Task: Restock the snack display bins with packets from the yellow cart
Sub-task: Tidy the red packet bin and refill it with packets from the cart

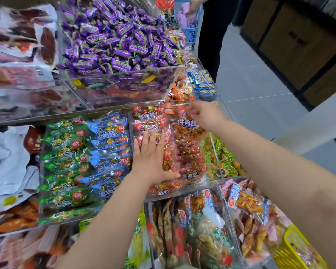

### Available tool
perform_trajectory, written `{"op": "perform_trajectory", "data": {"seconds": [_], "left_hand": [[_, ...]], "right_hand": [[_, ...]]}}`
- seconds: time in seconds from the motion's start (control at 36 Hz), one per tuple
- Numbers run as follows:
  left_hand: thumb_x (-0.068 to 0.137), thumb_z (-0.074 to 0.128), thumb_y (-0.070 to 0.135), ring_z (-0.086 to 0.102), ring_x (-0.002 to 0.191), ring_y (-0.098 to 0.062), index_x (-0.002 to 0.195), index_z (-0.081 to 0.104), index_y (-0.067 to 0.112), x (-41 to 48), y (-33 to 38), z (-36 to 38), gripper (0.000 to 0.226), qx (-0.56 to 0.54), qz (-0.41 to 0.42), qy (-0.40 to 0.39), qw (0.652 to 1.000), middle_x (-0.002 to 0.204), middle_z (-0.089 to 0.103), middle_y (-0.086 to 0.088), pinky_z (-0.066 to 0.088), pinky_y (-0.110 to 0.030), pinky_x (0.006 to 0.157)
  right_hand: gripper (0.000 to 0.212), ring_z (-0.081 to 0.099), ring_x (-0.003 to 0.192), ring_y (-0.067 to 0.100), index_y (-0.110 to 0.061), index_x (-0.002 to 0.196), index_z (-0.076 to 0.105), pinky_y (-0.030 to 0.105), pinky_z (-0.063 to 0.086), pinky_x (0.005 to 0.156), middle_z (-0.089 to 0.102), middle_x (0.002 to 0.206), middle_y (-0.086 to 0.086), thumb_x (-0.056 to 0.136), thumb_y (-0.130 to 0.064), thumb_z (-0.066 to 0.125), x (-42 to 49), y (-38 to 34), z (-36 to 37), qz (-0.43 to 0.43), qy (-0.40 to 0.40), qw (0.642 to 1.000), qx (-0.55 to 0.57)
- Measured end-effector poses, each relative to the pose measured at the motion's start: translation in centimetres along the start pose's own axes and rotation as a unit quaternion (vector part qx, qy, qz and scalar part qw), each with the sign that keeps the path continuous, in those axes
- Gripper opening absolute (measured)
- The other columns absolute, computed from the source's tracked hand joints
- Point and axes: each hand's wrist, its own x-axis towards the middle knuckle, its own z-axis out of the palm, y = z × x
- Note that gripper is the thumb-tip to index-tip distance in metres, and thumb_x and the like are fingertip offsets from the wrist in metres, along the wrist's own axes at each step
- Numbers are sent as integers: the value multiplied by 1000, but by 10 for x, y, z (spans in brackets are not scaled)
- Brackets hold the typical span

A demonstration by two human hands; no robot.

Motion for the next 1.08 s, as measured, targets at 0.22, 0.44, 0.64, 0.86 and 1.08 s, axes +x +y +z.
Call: {"op": "perform_trajectory", "data": {"seconds": [0.22, 0.44, 0.64, 0.86, 1.08], "left_hand": [[63, 48, 89, -33, 140, -34, 147, -28, 23, 9, 2, -3, 130, 23, -21, -4, 1000, 156, -29, -14, -22, -59, 106], [60, 42, 93, -26, 143, -34, 147, -28, 22, 14, 0, 2, 132, 42, -26, -24, 999, 157, -25, -14, -22, -58, 107], [59, 41, 94, -28, 143, -33, 146, -30, 23, 14, 0, 2, 132, 50, -24, -36, 998, 156, -27, -14, -25, -54, 104], [64, 38, 93, -25, 145, -26, 151, -15, 32, 7, -1, -5, 119, -38, -16, -15, 999, 160, -20, -8, -22, -52, 109], [89, 61, 34, 46, 125, -30, 119, 63, 17, -44, 41, -21, 34, -212, 73, 177, 958, 128, 58, -10, 34, -40, 105]], "right_hand": [[30, 58, 102, 29, -22, 108, 62, 38, 48, 85, 64, 112, 7, 89, -5, 46, 36, -14, 24, -83, -43, 980, -174], [19, 46, 102, 34, -10, 106, 61, 42, 35, 87, 55, 110, 14, 89, -15, 54, 30, 10, 47, -90, 160, 966, -182], [17, 56, 90, 34, -11, 102, 59, 36, 43, 69, 63, 98, 13, 90, -10, 47, 33, 2, 37, -65, 44, 987, -142], [11, 52, 81, 18, -20, 80, 55, 26, 34, 64, 52, 82, -5, 83, -9, 55, -29, 22, 15, -61, 100, 993, 32], [11, 48, 70, -5, -20, 87, 62, 8, 35, 61, 54, 77, -14, 86, -10, 58, -160, 70, 25, 135, 167, 953, 212]]}}
